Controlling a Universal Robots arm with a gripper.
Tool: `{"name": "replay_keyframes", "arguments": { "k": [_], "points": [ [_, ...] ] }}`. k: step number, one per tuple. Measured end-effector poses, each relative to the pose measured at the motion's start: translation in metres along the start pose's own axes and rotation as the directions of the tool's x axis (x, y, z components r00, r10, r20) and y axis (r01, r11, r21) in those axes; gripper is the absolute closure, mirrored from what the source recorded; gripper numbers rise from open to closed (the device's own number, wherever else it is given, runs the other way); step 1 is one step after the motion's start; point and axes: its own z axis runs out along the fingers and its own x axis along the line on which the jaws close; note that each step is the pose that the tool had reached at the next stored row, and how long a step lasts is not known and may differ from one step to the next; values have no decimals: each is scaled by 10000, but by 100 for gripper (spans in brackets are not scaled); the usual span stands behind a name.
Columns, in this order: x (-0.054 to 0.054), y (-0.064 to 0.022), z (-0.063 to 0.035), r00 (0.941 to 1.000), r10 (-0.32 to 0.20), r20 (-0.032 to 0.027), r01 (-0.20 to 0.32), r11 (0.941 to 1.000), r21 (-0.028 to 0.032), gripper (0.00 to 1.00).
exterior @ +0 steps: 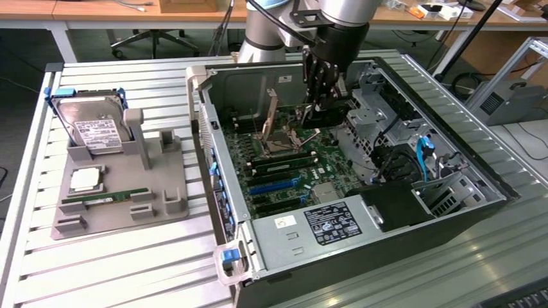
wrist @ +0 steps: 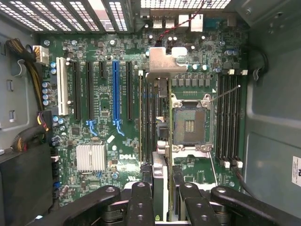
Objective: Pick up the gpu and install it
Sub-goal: 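Insert the gpu into the slot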
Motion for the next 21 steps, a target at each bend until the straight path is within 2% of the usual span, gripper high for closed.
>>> {"name": "replay_keyframes", "arguments": {
  "k": [21],
  "points": [
    [6, 1, 48, 10000, 0, 0, 0, 10000, 0, 73]
  ]
}}
